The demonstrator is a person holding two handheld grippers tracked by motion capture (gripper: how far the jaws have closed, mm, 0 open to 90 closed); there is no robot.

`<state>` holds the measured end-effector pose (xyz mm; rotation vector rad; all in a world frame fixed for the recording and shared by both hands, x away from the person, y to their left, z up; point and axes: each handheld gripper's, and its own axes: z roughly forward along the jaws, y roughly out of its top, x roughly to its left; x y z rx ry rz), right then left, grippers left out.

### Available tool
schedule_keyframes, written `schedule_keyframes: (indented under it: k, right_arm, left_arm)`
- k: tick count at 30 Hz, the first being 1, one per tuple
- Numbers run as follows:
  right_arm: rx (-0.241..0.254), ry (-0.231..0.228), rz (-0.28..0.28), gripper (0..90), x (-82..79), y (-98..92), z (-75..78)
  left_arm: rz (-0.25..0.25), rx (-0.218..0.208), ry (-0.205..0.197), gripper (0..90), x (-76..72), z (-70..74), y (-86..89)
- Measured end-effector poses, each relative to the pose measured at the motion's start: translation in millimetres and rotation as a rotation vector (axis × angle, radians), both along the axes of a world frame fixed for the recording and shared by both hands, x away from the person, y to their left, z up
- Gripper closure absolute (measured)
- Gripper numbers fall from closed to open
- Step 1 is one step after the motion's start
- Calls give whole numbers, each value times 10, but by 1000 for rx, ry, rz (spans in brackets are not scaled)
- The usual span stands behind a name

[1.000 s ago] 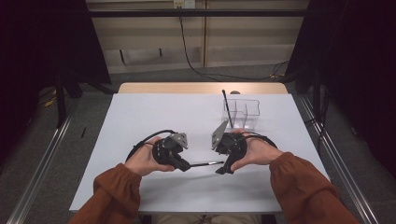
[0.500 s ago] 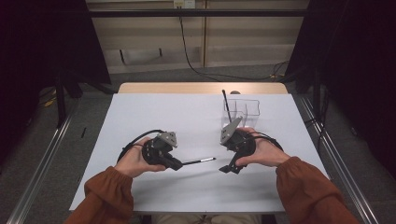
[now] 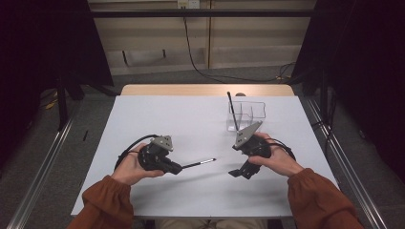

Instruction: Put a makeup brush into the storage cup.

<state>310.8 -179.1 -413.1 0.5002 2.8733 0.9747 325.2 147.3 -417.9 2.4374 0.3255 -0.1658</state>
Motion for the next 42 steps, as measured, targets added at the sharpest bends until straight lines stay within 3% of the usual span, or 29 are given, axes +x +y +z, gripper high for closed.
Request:
schedule_keyframes:
  k: [13,19,25,27,32,37,42]
  right_arm:
    - [118,-6,-97,72,-72,-223,-53]
    - [161,4,-96,47,-138,-277,-81]
    - [205,-7,-123,47,-166,-324,-121]
    - [214,-4,-133,48,-173,-341,-140]
    - [220,43,-107,36,-190,-364,-155]
    - [239,17,-113,30,-230,-336,-131]
    - [290,17,-111,31,-239,-325,-127]
  left_arm:
    - [30,-91,-15,842,-44,-34,113]
    - [39,-93,-25,841,-66,-64,115]
    - [74,-145,-21,842,-70,-96,154]
    - [80,-143,-31,842,-83,-103,162]
    - [91,-167,-31,842,-120,-129,159]
    - [111,-198,-46,842,-152,-108,193]
    - [143,-227,-66,842,-166,-106,221]
